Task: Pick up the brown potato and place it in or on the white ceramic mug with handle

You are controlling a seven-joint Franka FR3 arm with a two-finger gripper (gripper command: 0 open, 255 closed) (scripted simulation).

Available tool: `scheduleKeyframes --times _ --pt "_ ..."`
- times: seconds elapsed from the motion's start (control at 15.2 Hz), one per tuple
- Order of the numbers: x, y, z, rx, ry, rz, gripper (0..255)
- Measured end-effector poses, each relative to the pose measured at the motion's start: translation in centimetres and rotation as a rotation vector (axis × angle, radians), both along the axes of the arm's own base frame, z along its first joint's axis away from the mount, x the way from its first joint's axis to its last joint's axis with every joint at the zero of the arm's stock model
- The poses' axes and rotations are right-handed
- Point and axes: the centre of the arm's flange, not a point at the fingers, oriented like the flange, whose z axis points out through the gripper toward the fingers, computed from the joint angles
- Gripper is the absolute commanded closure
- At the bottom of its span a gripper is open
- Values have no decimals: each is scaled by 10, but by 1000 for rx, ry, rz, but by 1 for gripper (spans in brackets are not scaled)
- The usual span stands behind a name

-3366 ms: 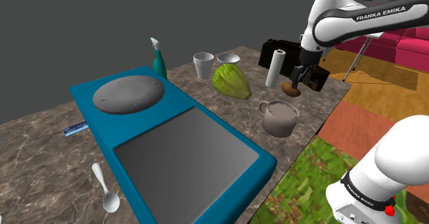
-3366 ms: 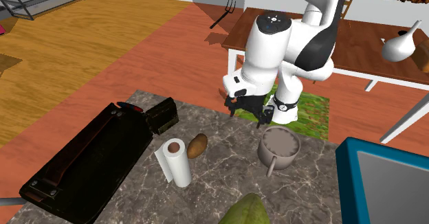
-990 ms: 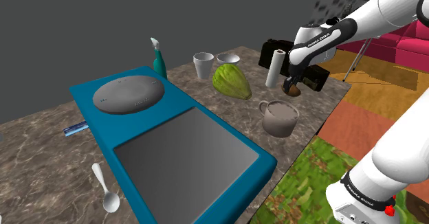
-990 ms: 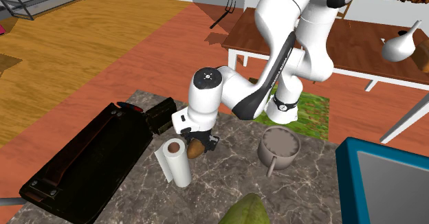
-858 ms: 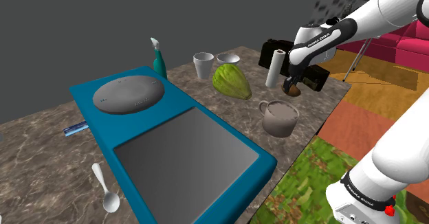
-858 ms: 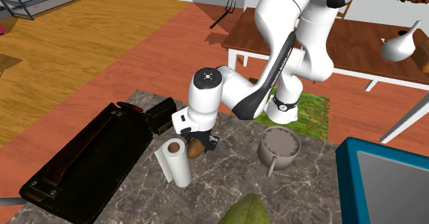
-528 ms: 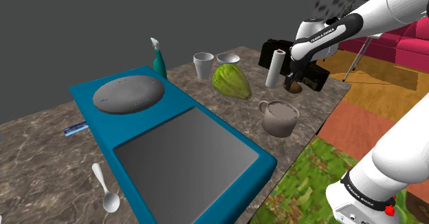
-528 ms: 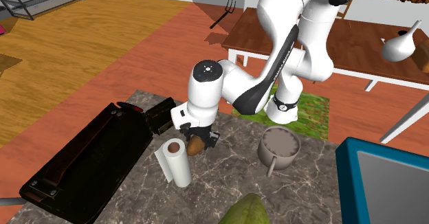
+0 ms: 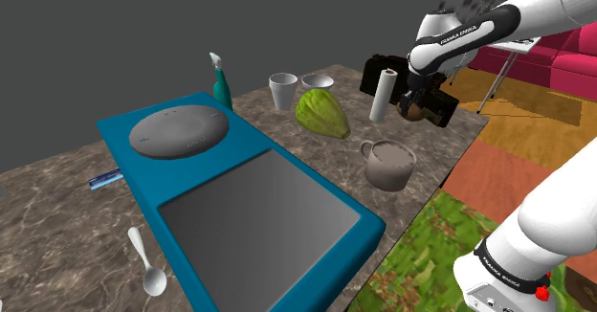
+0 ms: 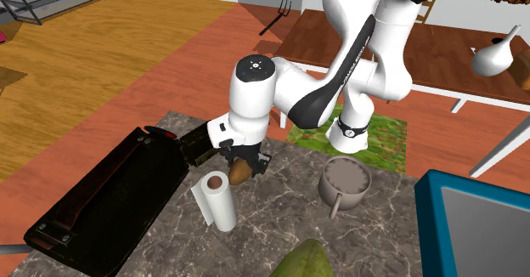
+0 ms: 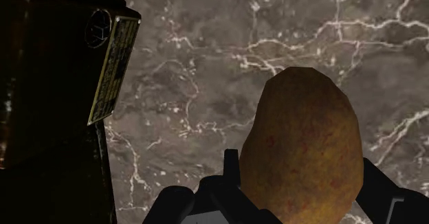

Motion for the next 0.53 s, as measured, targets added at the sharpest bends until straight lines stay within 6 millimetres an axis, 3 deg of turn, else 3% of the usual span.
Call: scheduleKeyframes --times 0.53 --pt "1 0 42 0 0 0 255"
